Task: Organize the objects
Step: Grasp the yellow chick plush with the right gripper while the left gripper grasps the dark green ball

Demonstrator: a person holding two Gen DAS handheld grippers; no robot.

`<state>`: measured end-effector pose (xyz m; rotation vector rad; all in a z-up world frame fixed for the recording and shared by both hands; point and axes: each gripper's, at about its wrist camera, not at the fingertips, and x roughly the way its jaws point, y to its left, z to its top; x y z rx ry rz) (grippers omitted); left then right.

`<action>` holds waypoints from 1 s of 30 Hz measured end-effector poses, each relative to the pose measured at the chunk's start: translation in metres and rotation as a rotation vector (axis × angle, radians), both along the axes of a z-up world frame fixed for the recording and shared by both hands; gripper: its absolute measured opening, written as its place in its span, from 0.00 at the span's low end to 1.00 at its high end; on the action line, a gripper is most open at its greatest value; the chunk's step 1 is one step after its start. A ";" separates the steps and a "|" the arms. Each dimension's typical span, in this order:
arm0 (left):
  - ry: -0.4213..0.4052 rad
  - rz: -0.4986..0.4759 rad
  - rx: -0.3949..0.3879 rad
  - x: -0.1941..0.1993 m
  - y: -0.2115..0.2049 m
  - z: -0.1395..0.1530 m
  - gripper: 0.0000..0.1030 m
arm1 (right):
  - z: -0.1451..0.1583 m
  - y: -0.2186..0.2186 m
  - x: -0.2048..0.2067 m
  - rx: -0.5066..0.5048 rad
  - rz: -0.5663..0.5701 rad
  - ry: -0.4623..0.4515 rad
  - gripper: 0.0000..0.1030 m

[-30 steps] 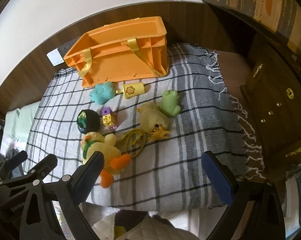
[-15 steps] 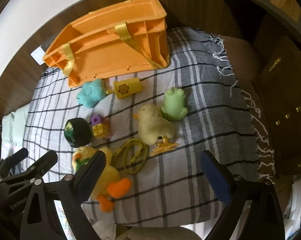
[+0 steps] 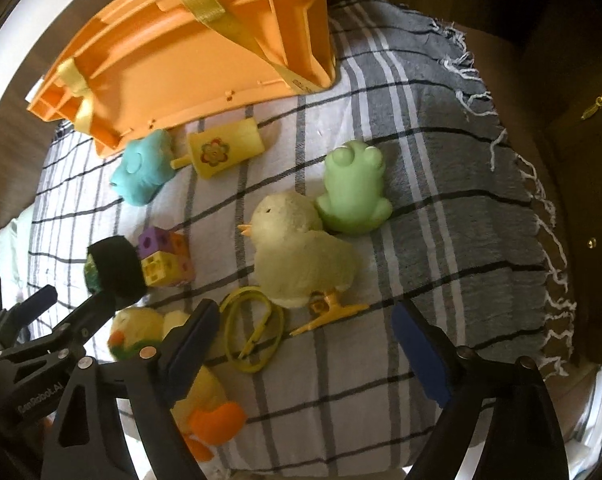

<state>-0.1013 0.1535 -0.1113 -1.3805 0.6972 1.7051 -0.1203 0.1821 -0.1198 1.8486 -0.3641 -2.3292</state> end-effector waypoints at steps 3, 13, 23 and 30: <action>-0.003 -0.013 -0.012 -0.002 0.006 -0.006 0.96 | -0.007 -0.002 -0.005 0.002 0.005 -0.019 0.85; -0.013 -0.033 -0.050 -0.008 0.014 -0.022 0.93 | -0.026 -0.006 -0.020 0.004 0.021 -0.056 0.81; -0.034 -0.065 -0.064 -0.013 0.019 -0.032 0.87 | -0.035 -0.009 -0.032 0.011 0.035 -0.067 0.74; -0.052 -0.078 -0.069 -0.011 0.030 -0.042 0.74 | -0.039 -0.007 -0.037 0.012 0.031 -0.065 0.66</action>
